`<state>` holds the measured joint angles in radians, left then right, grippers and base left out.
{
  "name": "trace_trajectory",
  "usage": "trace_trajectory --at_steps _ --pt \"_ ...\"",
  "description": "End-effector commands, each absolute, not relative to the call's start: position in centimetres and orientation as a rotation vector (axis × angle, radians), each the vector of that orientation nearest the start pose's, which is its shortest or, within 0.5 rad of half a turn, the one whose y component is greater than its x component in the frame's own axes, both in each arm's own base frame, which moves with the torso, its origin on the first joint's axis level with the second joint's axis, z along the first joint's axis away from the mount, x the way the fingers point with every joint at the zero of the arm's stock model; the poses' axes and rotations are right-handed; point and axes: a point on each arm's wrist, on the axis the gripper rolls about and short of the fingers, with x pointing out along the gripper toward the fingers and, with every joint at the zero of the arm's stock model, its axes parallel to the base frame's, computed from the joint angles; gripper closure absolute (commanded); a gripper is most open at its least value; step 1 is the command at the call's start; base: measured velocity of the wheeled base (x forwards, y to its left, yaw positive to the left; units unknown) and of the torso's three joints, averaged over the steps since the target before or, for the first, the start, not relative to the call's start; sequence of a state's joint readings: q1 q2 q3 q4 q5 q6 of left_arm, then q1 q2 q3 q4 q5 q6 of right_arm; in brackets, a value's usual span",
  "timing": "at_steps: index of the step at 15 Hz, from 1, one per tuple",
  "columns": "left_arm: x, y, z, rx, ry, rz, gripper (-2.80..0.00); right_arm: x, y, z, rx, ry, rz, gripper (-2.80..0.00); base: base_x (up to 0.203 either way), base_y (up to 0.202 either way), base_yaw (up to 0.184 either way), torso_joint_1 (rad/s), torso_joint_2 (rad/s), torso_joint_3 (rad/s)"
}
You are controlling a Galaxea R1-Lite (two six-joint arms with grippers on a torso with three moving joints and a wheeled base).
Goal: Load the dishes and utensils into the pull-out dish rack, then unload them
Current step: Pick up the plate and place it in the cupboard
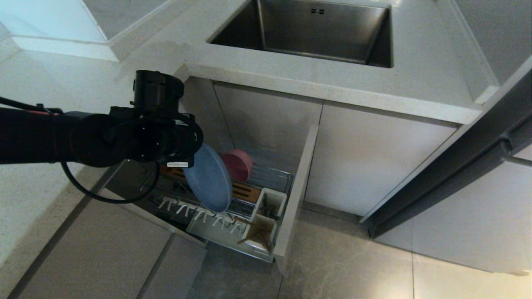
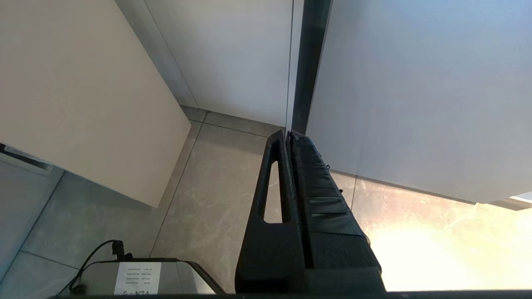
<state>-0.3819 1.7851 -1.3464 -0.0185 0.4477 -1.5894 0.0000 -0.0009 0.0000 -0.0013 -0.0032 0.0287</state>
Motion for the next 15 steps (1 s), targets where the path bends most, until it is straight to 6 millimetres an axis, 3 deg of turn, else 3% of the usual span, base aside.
trace_trajectory --at_steps 1,15 --pt "32.4 -12.0 24.8 -1.412 0.235 0.346 0.00 -2.3 0.0 7.6 0.029 -0.003 -0.003 0.00 0.000 0.000 0.000 0.000 0.00 0.000" --pt "32.6 -12.0 23.3 -1.440 0.203 0.311 0.00 -2.3 0.0 7.6 0.029 -0.003 -0.003 0.00 0.000 0.000 0.000 0.000 0.00 0.000"
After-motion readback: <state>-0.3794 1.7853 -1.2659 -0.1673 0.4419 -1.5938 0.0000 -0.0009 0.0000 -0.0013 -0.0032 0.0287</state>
